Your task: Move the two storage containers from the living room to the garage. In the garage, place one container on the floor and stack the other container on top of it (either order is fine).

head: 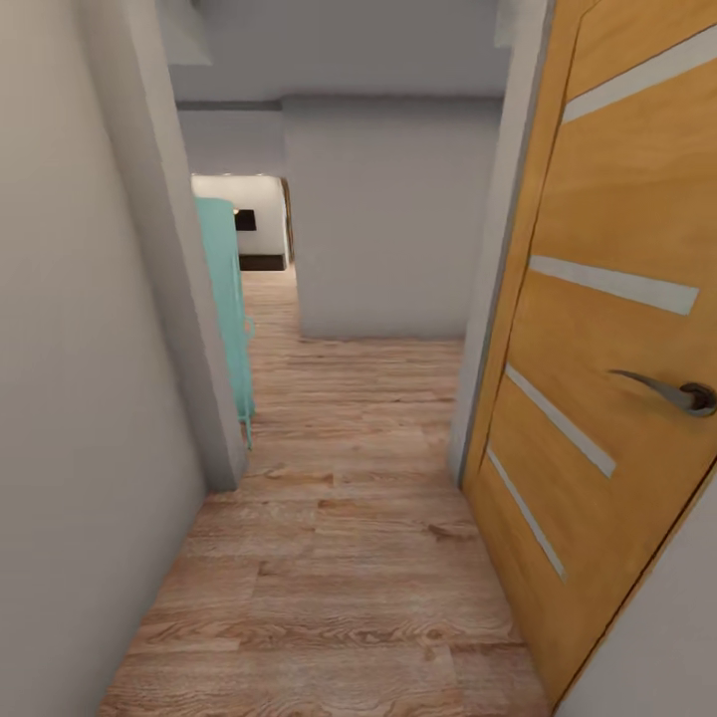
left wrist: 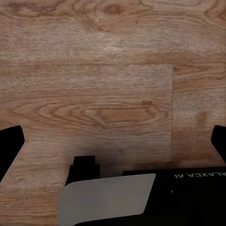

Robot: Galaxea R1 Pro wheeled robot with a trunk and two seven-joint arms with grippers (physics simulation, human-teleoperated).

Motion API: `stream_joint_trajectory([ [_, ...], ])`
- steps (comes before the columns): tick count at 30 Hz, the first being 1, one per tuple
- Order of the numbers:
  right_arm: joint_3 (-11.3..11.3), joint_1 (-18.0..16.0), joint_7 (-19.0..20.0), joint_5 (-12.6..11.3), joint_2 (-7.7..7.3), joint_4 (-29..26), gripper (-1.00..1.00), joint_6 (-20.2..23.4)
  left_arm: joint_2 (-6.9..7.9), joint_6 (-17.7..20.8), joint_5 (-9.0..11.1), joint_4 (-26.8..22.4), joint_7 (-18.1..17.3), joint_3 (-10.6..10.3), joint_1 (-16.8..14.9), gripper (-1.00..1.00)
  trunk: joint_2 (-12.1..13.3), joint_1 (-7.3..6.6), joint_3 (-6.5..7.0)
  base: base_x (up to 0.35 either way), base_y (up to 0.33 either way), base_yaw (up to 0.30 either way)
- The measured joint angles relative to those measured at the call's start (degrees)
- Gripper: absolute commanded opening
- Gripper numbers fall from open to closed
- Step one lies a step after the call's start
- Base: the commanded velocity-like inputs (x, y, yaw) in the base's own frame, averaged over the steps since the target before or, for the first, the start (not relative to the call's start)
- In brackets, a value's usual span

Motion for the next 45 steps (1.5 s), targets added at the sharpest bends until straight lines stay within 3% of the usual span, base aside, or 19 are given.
stream_joint_trajectory([
  [14, 0.0, 0.0, 0.0, 0.0, 0.00, 0.0, 1.00, 0.0, 0.00, 0.0, 0.0, 0.0, 0.0, 0.0, 0.0, 1.00, 0.0, 0.00, 0.00, 0.320, 0.000, 0.249],
  [45, 0.0, 0.0, 0.0, -0.1, -0.36, 0.0, 1.00, 0.0, -0.09, 0.1, 0.0, 0.0, 0.0, 0.0, 0.0, 1.00, 0.0, 0.00, 0.00, 0.322, 0.000, 0.007],
])
